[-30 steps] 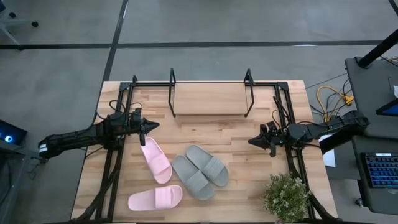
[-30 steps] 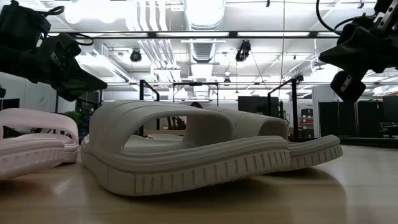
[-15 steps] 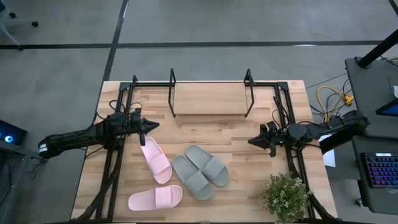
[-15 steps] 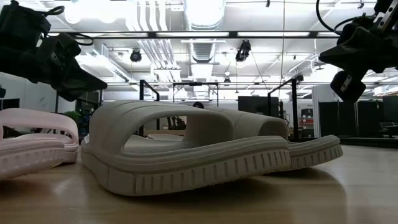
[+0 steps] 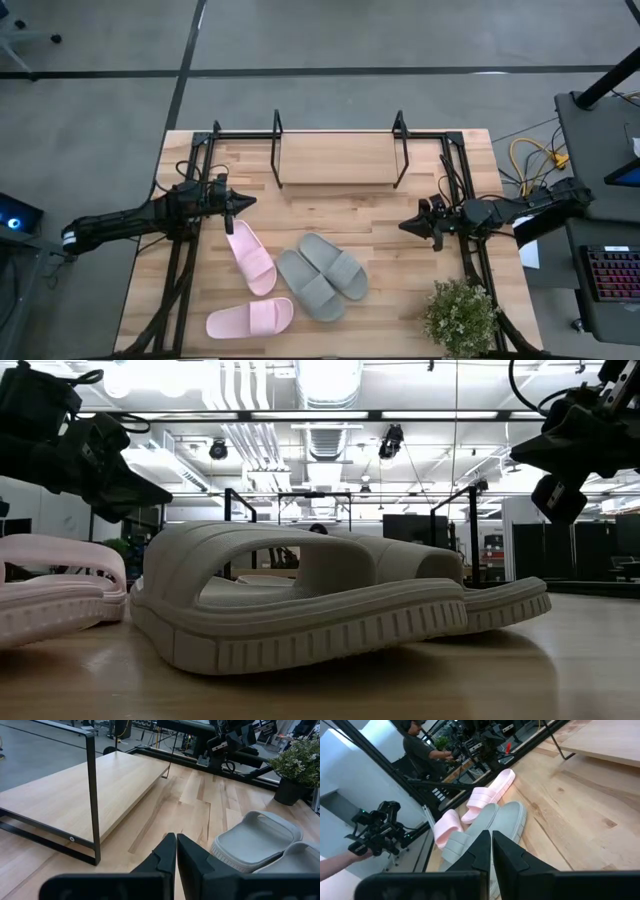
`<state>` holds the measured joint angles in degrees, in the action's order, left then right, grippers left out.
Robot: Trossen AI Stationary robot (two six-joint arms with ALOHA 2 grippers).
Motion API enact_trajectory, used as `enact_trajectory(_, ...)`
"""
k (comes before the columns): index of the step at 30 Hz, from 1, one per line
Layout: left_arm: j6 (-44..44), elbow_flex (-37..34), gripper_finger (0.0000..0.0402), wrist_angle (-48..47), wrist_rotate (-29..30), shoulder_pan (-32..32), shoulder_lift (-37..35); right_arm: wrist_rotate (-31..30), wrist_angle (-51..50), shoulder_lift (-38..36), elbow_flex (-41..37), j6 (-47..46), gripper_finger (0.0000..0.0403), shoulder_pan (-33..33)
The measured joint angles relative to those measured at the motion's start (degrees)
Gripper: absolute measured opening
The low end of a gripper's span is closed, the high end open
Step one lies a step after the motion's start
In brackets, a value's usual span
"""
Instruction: Pick and place slides into the shelf
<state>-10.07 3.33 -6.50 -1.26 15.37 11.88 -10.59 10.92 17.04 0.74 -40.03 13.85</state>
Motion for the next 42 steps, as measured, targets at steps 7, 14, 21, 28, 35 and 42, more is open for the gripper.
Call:
enact_trajectory(7,0.00,0.00,0.0000,0.00,-0.02,0.00,0.00,-6.76,0.04,-0.01,0.00,0.16,0.0009,-0.02)
enact_trajectory(14,-0.19,0.00,0.0000,0.00,0.02,-0.02,0.02,-7.00,-0.10,0.50,0.00,0.17,0.0009,0.00)
enact_trajectory(21,-10.28,0.00,0.0000,1.63,3.51,-0.04,0.34,-10.16,0.94,1.09,0.00,-0.29,0.0009,0.00)
enact_trajectory(28,-10.67,-0.02,0.0000,13.82,1.06,-0.04,0.64,-12.03,12.44,1.73,0.00,2.09,0.0009,0.00)
enact_trajectory(35,-10.22,-0.04,0.0000,32.39,-0.08,0.00,2.06,-12.02,24.41,3.19,0.00,14.46,0.0009,0.00)
enact_trajectory(42,-9.48,2.82,0.0000,36.29,-5.85,-0.04,7.13,-11.93,25.25,6.47,2.99,17.03,0.0009,0.00)
